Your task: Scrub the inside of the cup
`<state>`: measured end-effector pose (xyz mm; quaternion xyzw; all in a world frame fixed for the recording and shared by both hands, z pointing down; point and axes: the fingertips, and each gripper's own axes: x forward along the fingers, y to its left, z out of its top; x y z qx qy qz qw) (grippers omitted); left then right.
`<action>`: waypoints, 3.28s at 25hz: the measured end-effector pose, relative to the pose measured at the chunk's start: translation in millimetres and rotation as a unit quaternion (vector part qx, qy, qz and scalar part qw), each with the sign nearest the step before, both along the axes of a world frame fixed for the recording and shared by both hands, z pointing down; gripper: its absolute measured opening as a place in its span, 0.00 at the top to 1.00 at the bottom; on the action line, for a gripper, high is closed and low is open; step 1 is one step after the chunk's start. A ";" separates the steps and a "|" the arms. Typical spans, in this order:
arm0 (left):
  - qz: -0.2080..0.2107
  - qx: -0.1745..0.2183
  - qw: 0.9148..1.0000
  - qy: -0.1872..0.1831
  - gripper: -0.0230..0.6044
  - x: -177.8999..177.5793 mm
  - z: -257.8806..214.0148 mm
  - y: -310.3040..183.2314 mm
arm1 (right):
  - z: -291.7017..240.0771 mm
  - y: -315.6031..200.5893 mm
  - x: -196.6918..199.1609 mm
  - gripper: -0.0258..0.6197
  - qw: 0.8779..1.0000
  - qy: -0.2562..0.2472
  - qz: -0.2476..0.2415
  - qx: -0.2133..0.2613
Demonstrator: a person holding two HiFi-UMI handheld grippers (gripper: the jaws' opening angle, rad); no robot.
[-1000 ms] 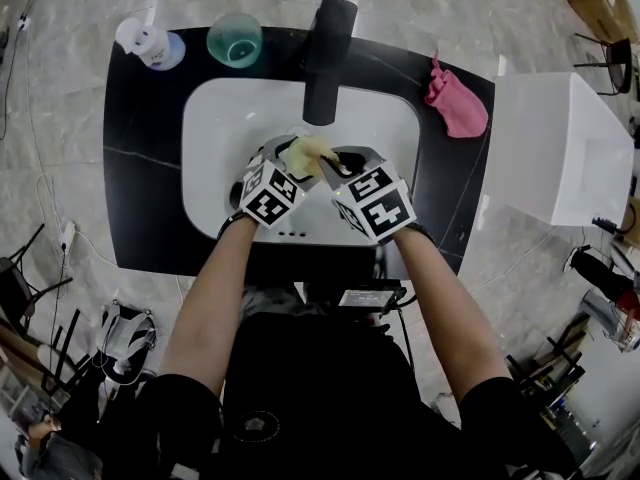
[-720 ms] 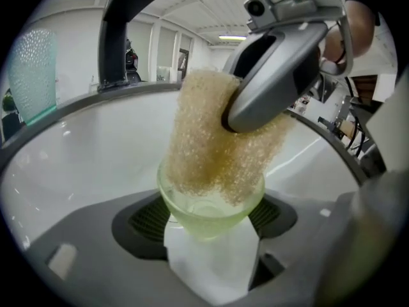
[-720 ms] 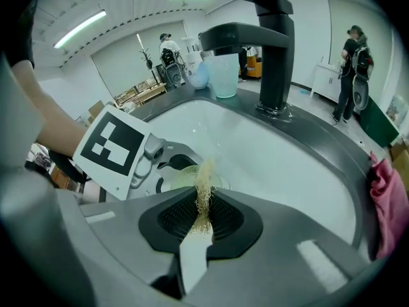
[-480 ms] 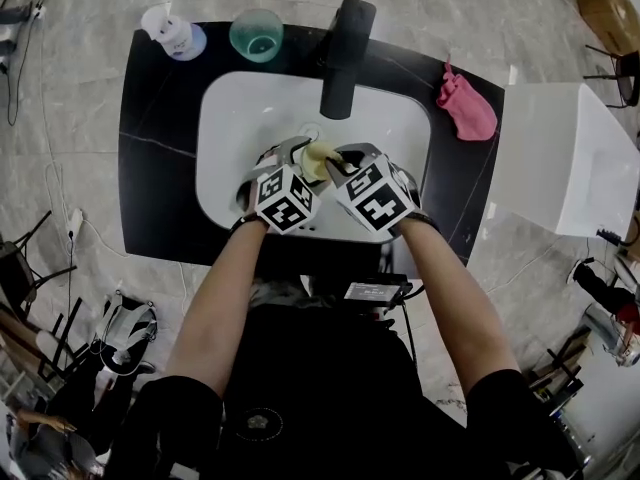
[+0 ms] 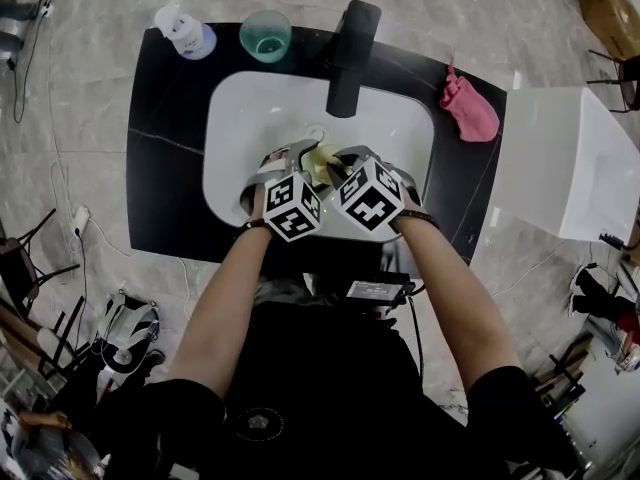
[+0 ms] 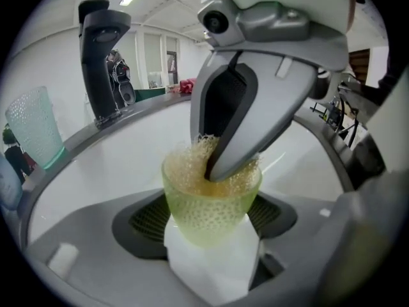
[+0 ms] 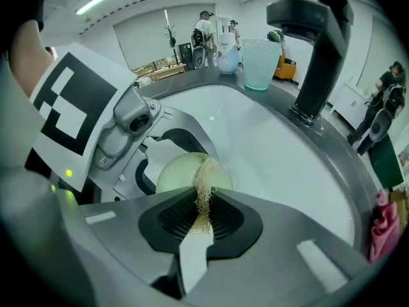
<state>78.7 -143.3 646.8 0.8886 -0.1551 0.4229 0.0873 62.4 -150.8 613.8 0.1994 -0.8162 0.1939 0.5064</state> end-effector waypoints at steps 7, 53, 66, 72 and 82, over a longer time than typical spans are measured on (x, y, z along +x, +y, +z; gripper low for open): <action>0.034 0.021 0.999 -0.028 0.38 -1.2 0.6 7.4 | -12.1 11.9 -8.8 0.89 0.999 -0.030 -0.003 -0.040; 0.019 0.010 0.999 -0.038 0.38 -18.4 -6.1 1.6 | -38.5 14.3 -8.9 0.89 0.994 -0.094 0.007 -0.063; 0.029 0.000 0.999 -0.040 0.38 -12.6 -2.6 9.5 | -50.0 9.8 -27.0 0.89 0.990 -0.122 0.016 -0.066; 0.034 -0.001 0.999 -0.030 0.38 -8.3 -8.1 10.6 | -51.5 -1.4 -22.6 0.89 0.993 -0.113 0.020 -0.036; 0.021 -0.010 1.000 -0.012 0.38 -14.9 -16.1 4.1 | -37.4 -9.5 -6.4 0.89 0.998 -0.044 -0.014 0.035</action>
